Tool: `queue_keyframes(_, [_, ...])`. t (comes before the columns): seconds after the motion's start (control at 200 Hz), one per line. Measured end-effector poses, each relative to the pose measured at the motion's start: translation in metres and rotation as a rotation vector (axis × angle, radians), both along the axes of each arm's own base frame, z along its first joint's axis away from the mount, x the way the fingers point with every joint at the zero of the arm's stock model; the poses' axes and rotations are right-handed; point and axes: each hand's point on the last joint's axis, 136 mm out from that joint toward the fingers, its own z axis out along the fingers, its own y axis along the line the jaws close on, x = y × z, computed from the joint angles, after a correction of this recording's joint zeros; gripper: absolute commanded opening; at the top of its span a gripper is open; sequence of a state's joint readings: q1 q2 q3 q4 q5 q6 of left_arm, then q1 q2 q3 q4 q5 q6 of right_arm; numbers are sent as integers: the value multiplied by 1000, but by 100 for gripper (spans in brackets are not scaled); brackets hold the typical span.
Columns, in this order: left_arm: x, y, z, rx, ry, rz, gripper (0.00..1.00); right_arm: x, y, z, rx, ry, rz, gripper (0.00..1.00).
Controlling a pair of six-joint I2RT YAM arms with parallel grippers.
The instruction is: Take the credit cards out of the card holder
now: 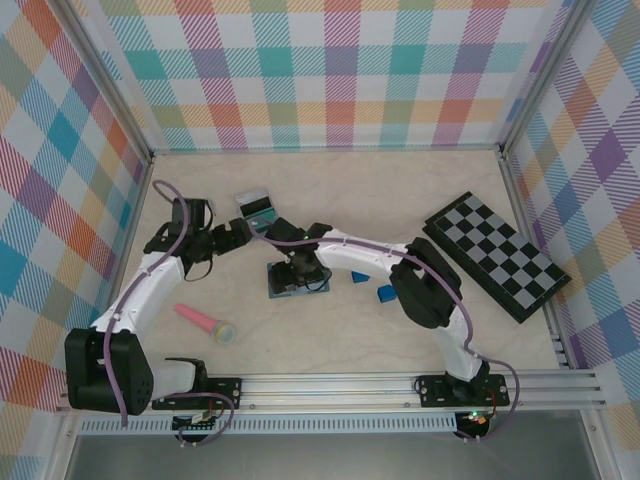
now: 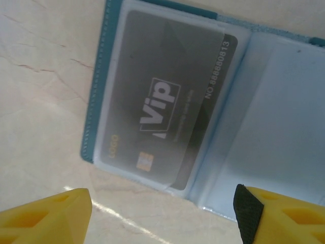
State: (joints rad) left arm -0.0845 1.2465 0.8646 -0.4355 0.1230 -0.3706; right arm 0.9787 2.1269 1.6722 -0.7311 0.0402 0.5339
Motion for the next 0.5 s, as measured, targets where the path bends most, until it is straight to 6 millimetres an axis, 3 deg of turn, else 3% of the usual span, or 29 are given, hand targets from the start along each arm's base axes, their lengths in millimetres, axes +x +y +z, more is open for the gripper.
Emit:
queue_keyframes(0.105, [-14, 10, -16, 2, 49, 84, 100, 5, -2, -7, -50, -18, -7, 76])
queue_keyframes(0.24, [-20, 12, -21, -28, 71, 138, 100, 11, -7, -14, -101, -33, -17, 75])
queue_keyframes(0.5, [-37, -4, -39, -125, 150, 122, 100, 14, -15, -23, -158, -39, -29, 71])
